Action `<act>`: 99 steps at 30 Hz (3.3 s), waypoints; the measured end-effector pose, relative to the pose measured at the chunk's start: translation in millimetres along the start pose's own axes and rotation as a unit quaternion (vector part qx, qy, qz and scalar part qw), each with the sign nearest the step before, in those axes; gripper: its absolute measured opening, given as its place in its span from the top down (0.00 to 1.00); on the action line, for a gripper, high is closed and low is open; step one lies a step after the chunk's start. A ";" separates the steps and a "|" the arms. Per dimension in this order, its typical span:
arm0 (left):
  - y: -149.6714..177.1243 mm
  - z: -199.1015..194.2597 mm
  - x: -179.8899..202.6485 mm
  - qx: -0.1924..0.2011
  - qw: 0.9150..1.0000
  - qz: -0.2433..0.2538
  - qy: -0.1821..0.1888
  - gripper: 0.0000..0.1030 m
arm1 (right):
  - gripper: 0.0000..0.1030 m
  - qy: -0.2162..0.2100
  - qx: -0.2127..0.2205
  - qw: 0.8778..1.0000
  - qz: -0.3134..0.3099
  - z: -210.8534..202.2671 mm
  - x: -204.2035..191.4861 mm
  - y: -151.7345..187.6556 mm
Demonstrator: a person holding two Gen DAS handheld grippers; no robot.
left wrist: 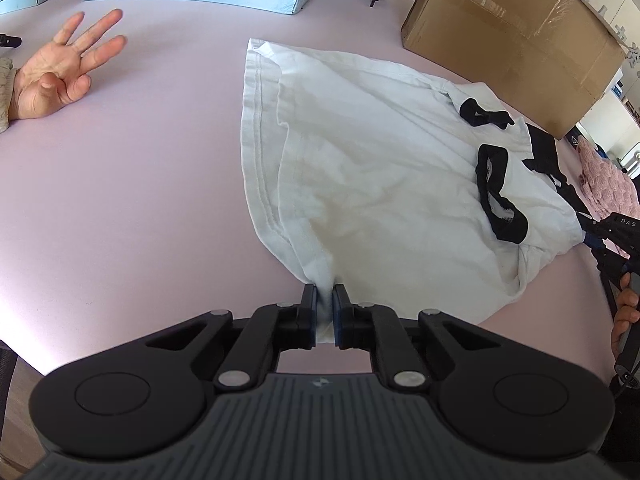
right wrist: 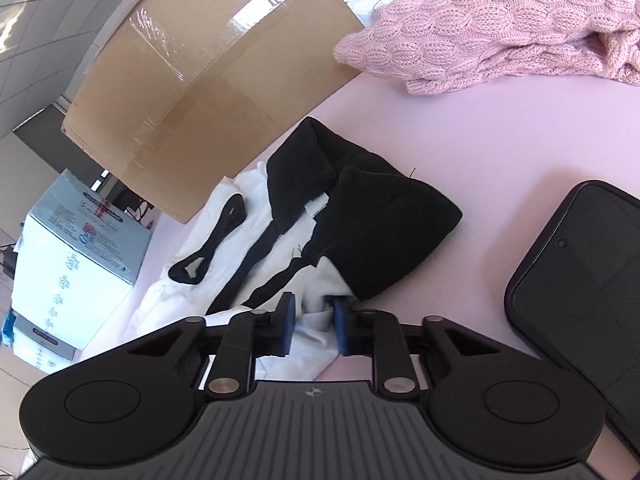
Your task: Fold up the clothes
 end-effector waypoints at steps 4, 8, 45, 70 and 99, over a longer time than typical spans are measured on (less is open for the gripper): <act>-2.8 -3.9 -0.1 0.007 1.000 0.009 0.018 0.93 | 0.90 -0.010 0.048 0.998 -0.030 -15.8 -8.9 -2.6; -5.6 -6.1 -2.3 0.008 0.999 0.012 0.035 0.93 | 0.91 -0.020 0.070 0.995 -0.062 -27.2 -23.2 -5.1; -232.9 101.2 -81.5 0.102 0.991 -0.052 -0.072 0.88 | 0.44 0.048 0.088 0.992 -0.079 148.6 -171.9 -93.5; -119.1 76.7 -21.5 0.131 0.968 0.102 -0.186 0.23 | 0.09 0.148 -0.037 0.984 -0.093 88.0 -80.9 -76.9; -117.2 75.8 -49.9 0.147 0.982 -0.107 -0.052 0.32 | 0.61 -0.009 -0.003 0.998 0.063 118.8 -42.3 -87.6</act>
Point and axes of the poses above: each gripper's, at about its wrist camera, not at the fingertips, and z roughly the way its jaws point, x to its right, y to its underside, the point moved 4 cm from there along z, roughly the way its jaws point, and after that the axes turned 8 degrees about y, right-handed, at the moved point
